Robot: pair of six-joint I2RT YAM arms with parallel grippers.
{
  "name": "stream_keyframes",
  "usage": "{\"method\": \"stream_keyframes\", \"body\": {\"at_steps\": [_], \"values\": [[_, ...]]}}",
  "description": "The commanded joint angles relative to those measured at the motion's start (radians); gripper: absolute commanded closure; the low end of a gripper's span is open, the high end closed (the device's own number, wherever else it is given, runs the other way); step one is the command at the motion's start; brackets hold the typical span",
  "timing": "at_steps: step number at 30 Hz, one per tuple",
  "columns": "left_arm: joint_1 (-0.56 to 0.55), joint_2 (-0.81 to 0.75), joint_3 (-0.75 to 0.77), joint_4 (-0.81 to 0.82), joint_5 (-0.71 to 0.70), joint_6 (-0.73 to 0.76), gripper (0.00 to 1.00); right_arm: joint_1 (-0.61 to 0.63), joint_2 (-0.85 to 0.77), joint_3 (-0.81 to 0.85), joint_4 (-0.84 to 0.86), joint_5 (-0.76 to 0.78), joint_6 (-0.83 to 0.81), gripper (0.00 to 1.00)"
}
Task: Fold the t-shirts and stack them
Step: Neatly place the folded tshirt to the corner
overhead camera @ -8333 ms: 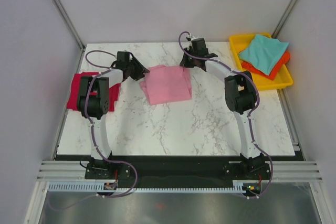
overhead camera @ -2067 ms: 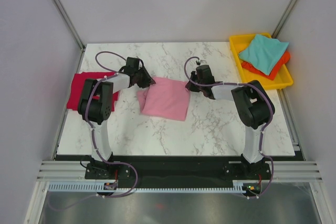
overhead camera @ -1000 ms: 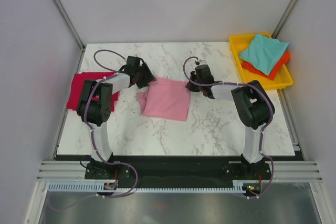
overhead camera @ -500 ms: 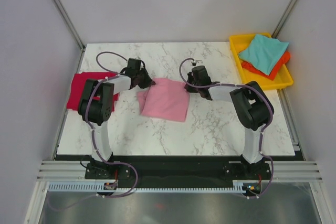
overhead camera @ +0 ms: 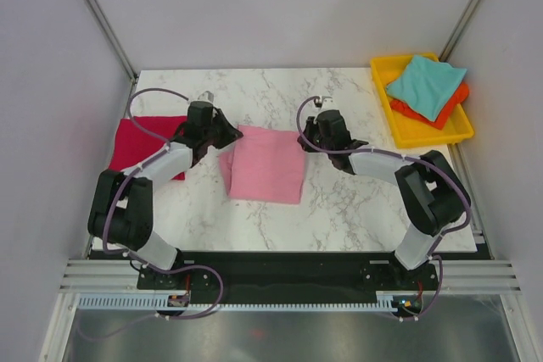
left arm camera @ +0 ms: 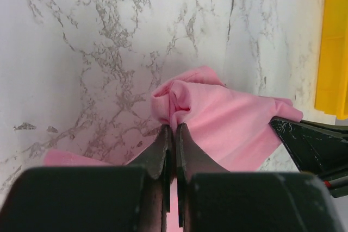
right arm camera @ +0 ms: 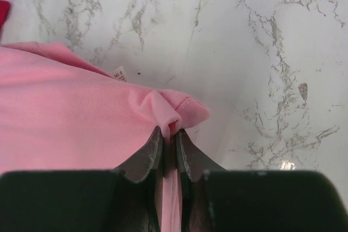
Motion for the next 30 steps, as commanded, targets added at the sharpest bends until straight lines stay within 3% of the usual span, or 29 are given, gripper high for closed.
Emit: {"method": "stream_keyframes", "body": {"at_steps": [1, 10, 15, 21, 28, 30], "values": [[0.005, -0.104, -0.041, 0.049, -0.068, 0.024, 0.98, 0.019, -0.079, -0.023, 0.053, -0.007, 0.014, 1.00], [0.008, -0.358, -0.121, -0.090, -0.118, -0.008, 0.98, 0.104, -0.261, -0.065, 0.020, -0.032, 0.034, 1.00], [0.049, -0.527, -0.106, -0.276, -0.198, -0.001, 0.98, 0.268, -0.349, 0.007, -0.072, 0.017, 0.022, 1.00], [0.160, -0.664, -0.042, -0.452, -0.152, 0.010, 0.98, 0.439, -0.269, 0.199, -0.177, 0.077, -0.007, 1.00], [0.273, -0.667, 0.151, -0.673, -0.198, 0.081, 0.98, 0.555, -0.110, 0.472, -0.229, 0.095, -0.012, 1.00], [0.350, -0.678, 0.182, -0.726, -0.198, 0.099, 0.98, 0.589, -0.080, 0.524, -0.264, 0.108, -0.023, 1.00]]}}
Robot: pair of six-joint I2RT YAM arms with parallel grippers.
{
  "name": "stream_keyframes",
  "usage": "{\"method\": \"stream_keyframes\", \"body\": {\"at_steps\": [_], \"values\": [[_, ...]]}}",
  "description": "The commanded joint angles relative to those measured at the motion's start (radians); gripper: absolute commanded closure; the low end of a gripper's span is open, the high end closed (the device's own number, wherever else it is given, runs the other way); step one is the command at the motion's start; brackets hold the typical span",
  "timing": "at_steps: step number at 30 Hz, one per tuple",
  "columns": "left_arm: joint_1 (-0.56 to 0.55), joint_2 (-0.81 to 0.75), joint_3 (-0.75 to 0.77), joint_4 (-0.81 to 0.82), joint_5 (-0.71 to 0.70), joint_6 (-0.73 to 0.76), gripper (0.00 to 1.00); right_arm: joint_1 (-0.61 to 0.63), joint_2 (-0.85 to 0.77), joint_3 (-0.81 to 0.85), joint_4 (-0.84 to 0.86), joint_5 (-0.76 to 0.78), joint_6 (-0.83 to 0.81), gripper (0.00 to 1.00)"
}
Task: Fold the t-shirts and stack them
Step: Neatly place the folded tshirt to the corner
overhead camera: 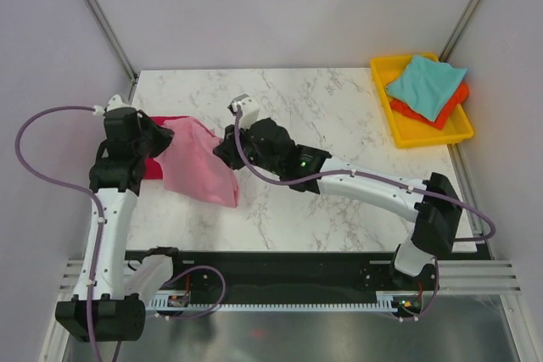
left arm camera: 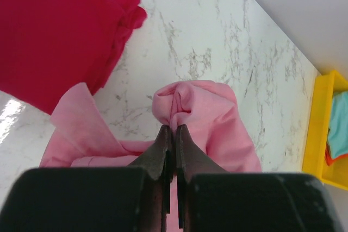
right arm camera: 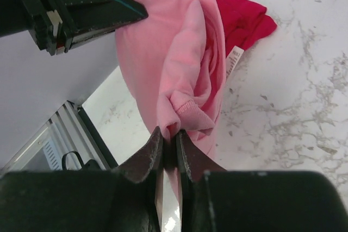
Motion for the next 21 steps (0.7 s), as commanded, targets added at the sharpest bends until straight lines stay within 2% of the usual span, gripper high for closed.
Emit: {"method": "stream_keyframes", "body": {"at_steps": [1, 5, 17, 21], "values": [[0.086, -0.026, 0.114, -0.113, -0.028, 0.070, 0.98, 0.051, 0.059, 0.150, -0.059, 0.034, -0.022, 1.00], [0.206, -0.008, 0.190, -0.165, -0.031, 0.092, 0.98, 0.068, 0.150, 0.287, -0.112, 0.023, -0.036, 1.00], [0.496, 0.257, 0.373, -0.202, -0.070, 0.041, 0.98, 0.081, 0.460, 0.580, -0.090, 0.049, -0.073, 1.00], [0.519, 0.333, 0.428, -0.208, -0.121, 0.041, 0.98, 0.083, 0.555, 0.663, -0.070, 0.071, -0.096, 1.00]]}}
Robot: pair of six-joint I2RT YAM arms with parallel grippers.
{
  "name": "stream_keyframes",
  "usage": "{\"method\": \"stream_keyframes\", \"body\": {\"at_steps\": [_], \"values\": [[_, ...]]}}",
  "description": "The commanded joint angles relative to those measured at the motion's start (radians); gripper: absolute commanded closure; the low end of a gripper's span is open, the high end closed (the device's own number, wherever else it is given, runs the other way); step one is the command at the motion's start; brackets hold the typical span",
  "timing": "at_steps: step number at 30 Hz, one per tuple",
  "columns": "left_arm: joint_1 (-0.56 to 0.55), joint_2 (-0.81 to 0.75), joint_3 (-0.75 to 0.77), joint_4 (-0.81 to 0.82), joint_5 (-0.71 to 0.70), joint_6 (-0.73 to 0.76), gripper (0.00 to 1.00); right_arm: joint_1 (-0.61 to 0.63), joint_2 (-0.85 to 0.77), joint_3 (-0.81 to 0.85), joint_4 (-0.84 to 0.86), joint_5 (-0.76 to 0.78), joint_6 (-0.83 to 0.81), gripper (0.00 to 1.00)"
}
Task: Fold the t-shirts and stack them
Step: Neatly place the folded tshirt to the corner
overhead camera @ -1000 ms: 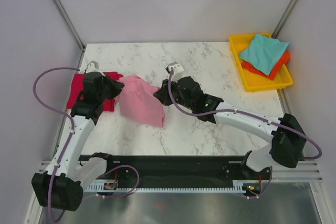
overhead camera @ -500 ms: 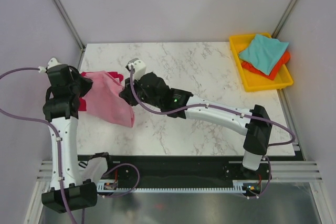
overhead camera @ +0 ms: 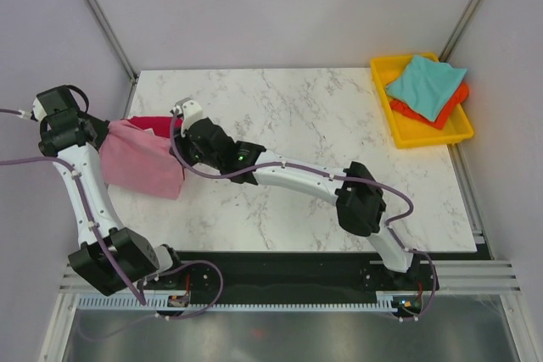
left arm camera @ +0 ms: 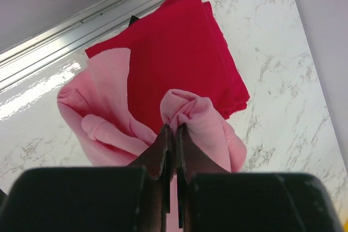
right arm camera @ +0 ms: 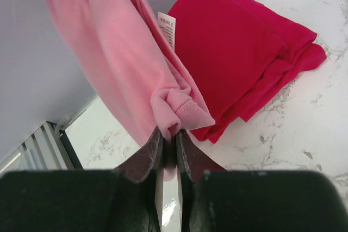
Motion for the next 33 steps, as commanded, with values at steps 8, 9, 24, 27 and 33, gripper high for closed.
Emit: {"method": "stream_keyframes", "body": {"at_steps": [8, 9, 24, 27, 33], "values": [[0.026, 0.131, 0.098, 0.164, -0.059, -0.070, 0.98, 0.001, 0.156, 0.143, 0.199, 0.107, -0.123, 1.00], [0.027, 0.171, 0.114, 0.166, -0.065, -0.065, 0.98, -0.007, 0.168, 0.153, 0.211, 0.099, -0.124, 1.00], [0.032, 0.441, 0.189, 0.268, -0.026, -0.088, 0.98, -0.154, 0.398, 0.383, 0.331, 0.065, -0.031, 0.95], [0.032, 0.511, 0.223, 0.302, -0.009, -0.082, 0.98, -0.183, 0.444, 0.416, 0.372, 0.038, -0.009, 0.91], [0.030, 0.648, 0.238, 0.454, 0.075, -0.123, 0.98, -0.209, 0.536, 0.448, 0.507, 0.065, 0.001, 0.94]]}}
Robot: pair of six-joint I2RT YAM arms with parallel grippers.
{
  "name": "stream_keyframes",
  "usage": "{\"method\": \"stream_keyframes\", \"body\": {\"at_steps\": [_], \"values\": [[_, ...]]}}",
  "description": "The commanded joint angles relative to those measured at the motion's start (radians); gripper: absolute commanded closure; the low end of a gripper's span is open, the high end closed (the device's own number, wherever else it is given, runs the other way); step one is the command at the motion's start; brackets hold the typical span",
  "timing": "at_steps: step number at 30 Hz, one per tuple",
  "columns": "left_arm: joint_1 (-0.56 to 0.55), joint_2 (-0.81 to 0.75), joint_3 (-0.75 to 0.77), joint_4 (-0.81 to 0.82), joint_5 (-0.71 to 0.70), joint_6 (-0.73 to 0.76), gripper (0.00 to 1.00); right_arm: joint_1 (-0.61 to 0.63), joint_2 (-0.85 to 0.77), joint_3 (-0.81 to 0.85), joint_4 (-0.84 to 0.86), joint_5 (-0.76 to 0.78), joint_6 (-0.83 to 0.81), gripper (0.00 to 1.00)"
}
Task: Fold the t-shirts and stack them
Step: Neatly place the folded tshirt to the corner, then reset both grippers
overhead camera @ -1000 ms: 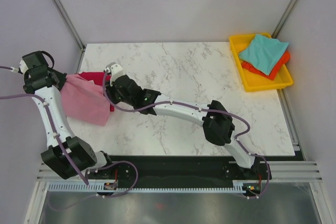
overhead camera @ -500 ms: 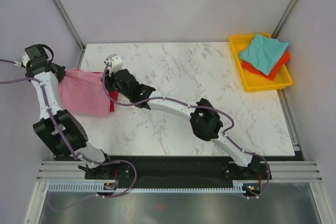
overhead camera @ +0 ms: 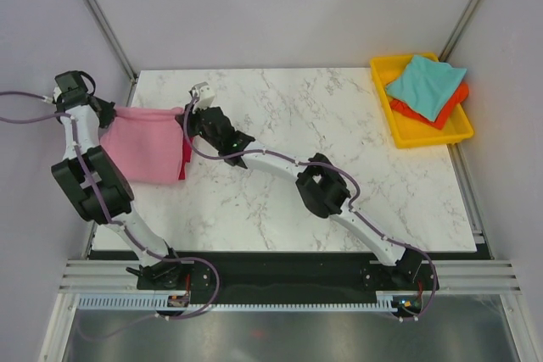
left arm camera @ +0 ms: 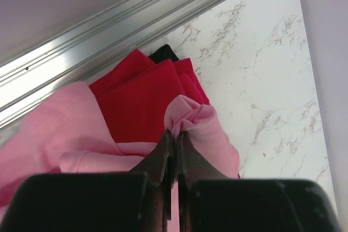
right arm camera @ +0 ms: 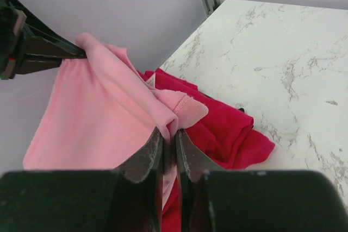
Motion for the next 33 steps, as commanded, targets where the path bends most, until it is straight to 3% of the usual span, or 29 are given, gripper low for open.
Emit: {"method": "stream_keyframes", "body": {"at_steps": [1, 4, 5, 6, 7, 8, 10, 16, 18, 22, 26, 27, 30, 33], "values": [[0.023, 0.093, 0.042, 0.194, 0.010, -0.064, 0.98, -0.044, 0.060, 0.095, 0.161, 0.048, 0.022, 0.94], [0.014, 0.162, 0.096, 0.234, 0.072, -0.065, 0.94, -0.055, 0.131, 0.161, 0.214, 0.059, 0.028, 0.89], [0.014, 0.181, 0.120, 0.233, 0.075, -0.058, 0.88, -0.061, 0.148, 0.177, 0.229, 0.063, 0.031, 0.76], [0.011, 0.198, 0.160, 0.224, 0.061, -0.054, 0.75, -0.066, 0.169, 0.198, 0.246, 0.062, 0.034, 0.63], [0.011, 0.205, 0.170, 0.216, 0.049, -0.055, 0.47, -0.076, 0.176, 0.198, 0.258, 0.062, 0.040, 0.45], [0.009, 0.205, 0.173, 0.219, 0.031, -0.049, 0.36, -0.081, 0.176, 0.195, 0.264, 0.068, 0.051, 0.15], [0.005, 0.204, 0.183, 0.222, 0.018, -0.029, 0.14, -0.092, 0.168, 0.186, 0.274, 0.062, 0.051, 0.04], [0.003, 0.121, 0.133, 0.224, 0.024, -0.002, 0.13, -0.095, 0.029, 0.005, 0.290, 0.045, 0.047, 0.11], [-0.004, 0.061, 0.099, 0.225, 0.030, 0.015, 0.13, -0.095, -0.049, -0.088, 0.280, 0.031, 0.045, 0.18], [-0.070, -0.060, 0.018, 0.259, 0.047, 0.055, 0.13, -0.093, -0.200, -0.234, 0.209, -0.007, 0.042, 0.23], [-0.208, -0.147, -0.057, 0.279, 0.024, 0.070, 0.08, -0.095, -0.382, -0.429, 0.126, 0.006, 0.036, 0.13], [-0.239, -0.158, -0.079, 0.279, 0.032, 0.064, 0.01, -0.096, -0.469, -0.529, 0.104, 0.044, 0.033, 0.11], [-0.349, -0.210, -0.155, 0.291, 0.082, 0.017, 0.00, -0.098, -0.667, -0.760, 0.064, 0.135, 0.025, 0.02], [-0.478, -0.294, -0.287, 0.351, 0.148, -0.057, 0.00, -0.110, -0.866, -0.950, -0.024, 0.212, 0.001, 0.02]]}}
